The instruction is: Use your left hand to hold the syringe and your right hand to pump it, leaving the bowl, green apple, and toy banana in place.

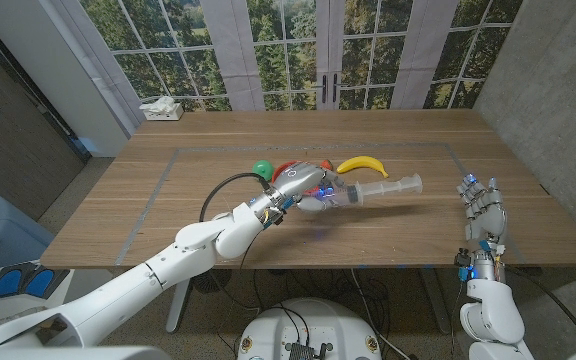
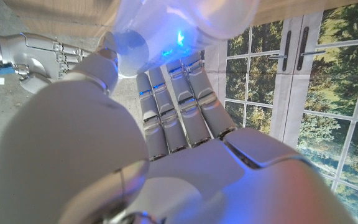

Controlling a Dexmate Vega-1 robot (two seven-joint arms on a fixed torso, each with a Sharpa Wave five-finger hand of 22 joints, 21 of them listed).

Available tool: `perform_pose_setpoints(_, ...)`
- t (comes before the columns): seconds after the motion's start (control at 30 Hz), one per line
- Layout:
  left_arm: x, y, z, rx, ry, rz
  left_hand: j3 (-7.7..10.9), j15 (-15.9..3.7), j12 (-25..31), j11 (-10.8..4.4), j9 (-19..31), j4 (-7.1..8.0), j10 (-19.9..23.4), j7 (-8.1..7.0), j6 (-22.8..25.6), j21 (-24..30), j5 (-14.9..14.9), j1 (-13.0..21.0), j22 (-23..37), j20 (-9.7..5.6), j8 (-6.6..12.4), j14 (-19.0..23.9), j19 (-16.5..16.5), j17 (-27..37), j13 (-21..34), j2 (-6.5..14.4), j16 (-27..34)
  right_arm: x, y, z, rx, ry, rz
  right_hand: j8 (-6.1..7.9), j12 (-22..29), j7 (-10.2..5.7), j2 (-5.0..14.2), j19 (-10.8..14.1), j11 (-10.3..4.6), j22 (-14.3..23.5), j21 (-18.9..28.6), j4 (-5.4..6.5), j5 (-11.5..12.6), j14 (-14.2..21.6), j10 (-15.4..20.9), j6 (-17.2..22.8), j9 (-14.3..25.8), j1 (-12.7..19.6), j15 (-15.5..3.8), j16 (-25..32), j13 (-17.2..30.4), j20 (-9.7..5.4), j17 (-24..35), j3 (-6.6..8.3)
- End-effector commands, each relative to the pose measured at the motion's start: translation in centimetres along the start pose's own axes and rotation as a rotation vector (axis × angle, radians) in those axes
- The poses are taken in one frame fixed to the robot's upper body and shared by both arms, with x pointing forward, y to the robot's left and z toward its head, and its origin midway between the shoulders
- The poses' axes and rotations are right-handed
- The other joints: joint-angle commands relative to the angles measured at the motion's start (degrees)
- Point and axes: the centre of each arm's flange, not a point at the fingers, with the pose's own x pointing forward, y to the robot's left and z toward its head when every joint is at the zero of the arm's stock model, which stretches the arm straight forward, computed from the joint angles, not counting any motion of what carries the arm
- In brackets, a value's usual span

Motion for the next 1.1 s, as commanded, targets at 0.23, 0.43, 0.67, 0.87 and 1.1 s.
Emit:
perform_pose_setpoints(0.23, 1.2, 0.1, -1.3, -0.077, -0.057, 0.137, -0.33, -10.55, 0.4, -3.23, 0.1, 0.26, 3.0, -0.12, 0.2, 1.1, 0.3, 12.7, 0.3, -7.69, 0.00, 6.6, 1.6, 0.2, 0.5, 11.9, -0.3, 0.4, 0.0, 0.2, 0.002, -0.015, -0.021, 0.11, -0.1, 0.02, -0.11, 0.8, -0.04, 0.3, -0.3, -0.32, -0.2, 0.6, 0.6, 0.8, 0.2, -0.5, -0.09, 0.3, 0.1, -0.05, 0.1, 0.19)
perform_pose_setpoints(0.43, 1.8, 0.2, -1.8, -0.083, -0.084, 0.165, -0.51, -10.55, 0.3, -3.03, 0.1, 0.28, 3.0, -0.16, 0.2, 1.5, 0.3, 12.8, 0.3, -7.69, -0.12, 6.7, 1.5, 0.2, 0.5, 11.9, -0.4, 0.5, 0.0, 0.3, 0.002, -0.022, -0.022, 0.12, -0.1, 0.04, -0.13, 0.8, 0.02, 0.3, -0.5, -0.36, -0.2, 0.7, 0.6, 0.8, 0.2, -0.6, -0.02, 0.3, 0.1, -0.04, 0.1, 0.21)
perform_pose_setpoints(0.67, 2.4, 0.4, -2.6, -0.093, -0.092, 0.203, -0.68, -10.54, 0.1, -2.99, 0.2, 0.32, 3.0, -0.22, 0.0, 1.9, 0.3, 13.0, 0.4, -7.68, -0.26, 6.7, 1.3, 0.1, 0.6, 11.9, -0.4, 0.5, 0.1, 0.5, 0.005, -0.030, -0.026, 0.13, -0.1, 0.04, -0.13, 0.9, 0.09, 0.3, -0.6, -0.39, -0.2, 0.6, 0.6, 0.9, 0.2, -0.6, -0.12, 0.3, 0.1, -0.02, 0.1, 0.23)
perform_pose_setpoints(0.87, 2.8, 0.5, -2.9, -0.099, -0.127, 0.236, -0.81, -10.55, 0.0, -3.11, 0.2, 0.34, 2.9, -0.32, 0.1, 2.2, 0.3, 13.0, 0.4, -7.69, -0.28, 6.7, 1.1, 0.1, 0.6, 11.9, -0.5, 0.4, 0.8, 0.6, 0.011, -0.035, -0.014, 0.12, -0.1, 0.06, -0.14, 1.0, 0.10, 0.3, -0.8, -0.43, -0.2, 0.7, 0.6, 0.9, 0.2, -0.7, -0.08, 0.3, 0.1, 0.00, 0.0, 0.26)
perform_pose_setpoints(1.1, 3.4, 0.5, -3.2, -0.106, -0.149, 0.249, -0.97, -10.54, -0.1, -3.11, 0.3, 0.37, 2.9, -0.40, 0.0, 2.5, 0.3, 13.1, 0.4, -7.70, -0.38, 6.8, 1.0, 0.1, 0.6, 11.9, -0.6, 0.0, 1.2, 0.9, 0.009, -0.035, -0.004, 0.11, -0.1, 0.06, -0.17, 1.1, 0.05, 0.3, -1.0, -0.48, -0.2, 0.7, 0.6, 0.9, 0.2, -0.8, -0.02, 0.3, 0.1, 0.03, 0.0, 0.28)
